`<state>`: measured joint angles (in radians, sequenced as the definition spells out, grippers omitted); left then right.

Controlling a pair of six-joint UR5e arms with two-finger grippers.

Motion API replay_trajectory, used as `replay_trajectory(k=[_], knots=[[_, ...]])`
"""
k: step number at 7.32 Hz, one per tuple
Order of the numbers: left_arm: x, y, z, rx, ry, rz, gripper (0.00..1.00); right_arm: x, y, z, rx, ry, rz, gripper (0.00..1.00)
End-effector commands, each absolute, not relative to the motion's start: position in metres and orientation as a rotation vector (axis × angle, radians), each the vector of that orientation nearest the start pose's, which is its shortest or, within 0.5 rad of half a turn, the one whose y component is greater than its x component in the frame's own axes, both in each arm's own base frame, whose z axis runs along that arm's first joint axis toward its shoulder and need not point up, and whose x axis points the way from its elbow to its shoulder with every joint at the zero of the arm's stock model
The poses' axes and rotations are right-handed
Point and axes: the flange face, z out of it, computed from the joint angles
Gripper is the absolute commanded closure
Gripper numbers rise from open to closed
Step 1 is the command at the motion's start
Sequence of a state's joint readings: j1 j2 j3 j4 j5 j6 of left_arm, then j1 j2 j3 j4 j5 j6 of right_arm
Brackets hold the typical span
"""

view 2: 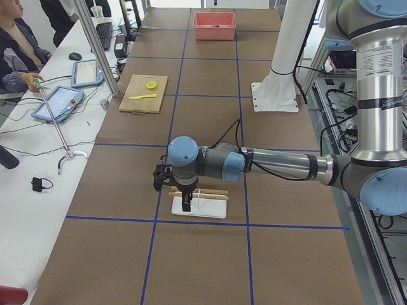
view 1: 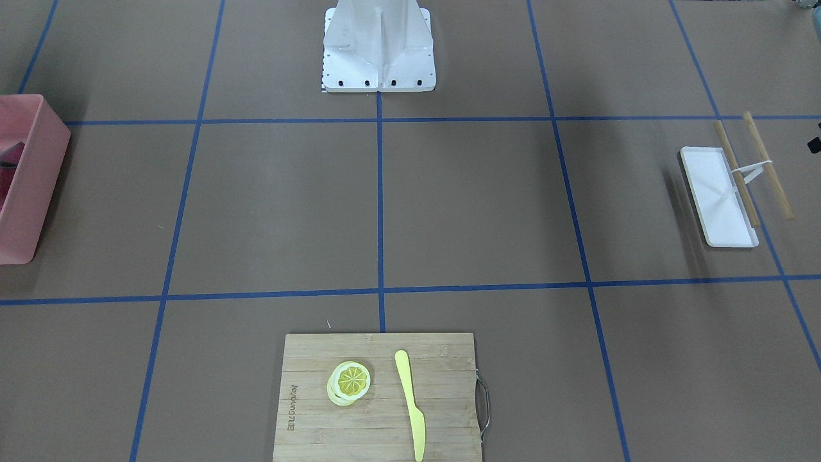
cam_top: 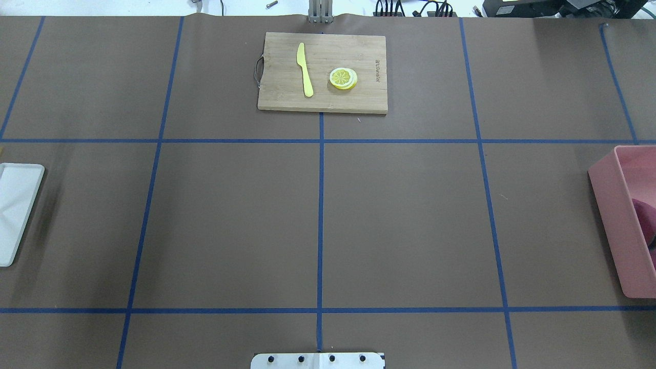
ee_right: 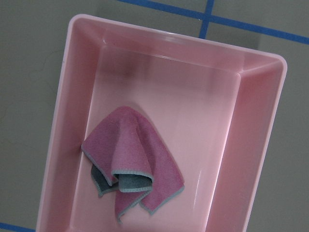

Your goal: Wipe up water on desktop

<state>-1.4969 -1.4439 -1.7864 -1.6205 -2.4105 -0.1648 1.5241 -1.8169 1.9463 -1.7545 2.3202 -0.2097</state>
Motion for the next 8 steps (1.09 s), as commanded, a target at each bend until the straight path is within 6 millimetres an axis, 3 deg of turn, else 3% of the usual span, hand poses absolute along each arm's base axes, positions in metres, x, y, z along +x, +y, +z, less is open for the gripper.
replay_trajectory(k=[1, 4, 6, 8], knots=[[-0.028, -0.448, 0.581, 0.072, 0.851, -0.013, 0.02, 0.049, -0.373, 0.613, 0.040, -0.751, -0.231, 0.00], [-0.029, -0.442, 0.578, 0.079, 0.848, -0.012, 0.02, 0.050, -0.375, 0.616, 0.044, -0.748, -0.233, 0.00], [-0.030, -0.433, 0.586, 0.063, 0.846, -0.017, 0.02, 0.049, -0.384, 0.612, 0.056, -0.744, -0.235, 0.00], [-0.030, -0.431, 0.580, 0.075, 0.849, -0.009, 0.02, 0.050, -0.387, 0.613, 0.057, -0.745, -0.234, 0.00]])
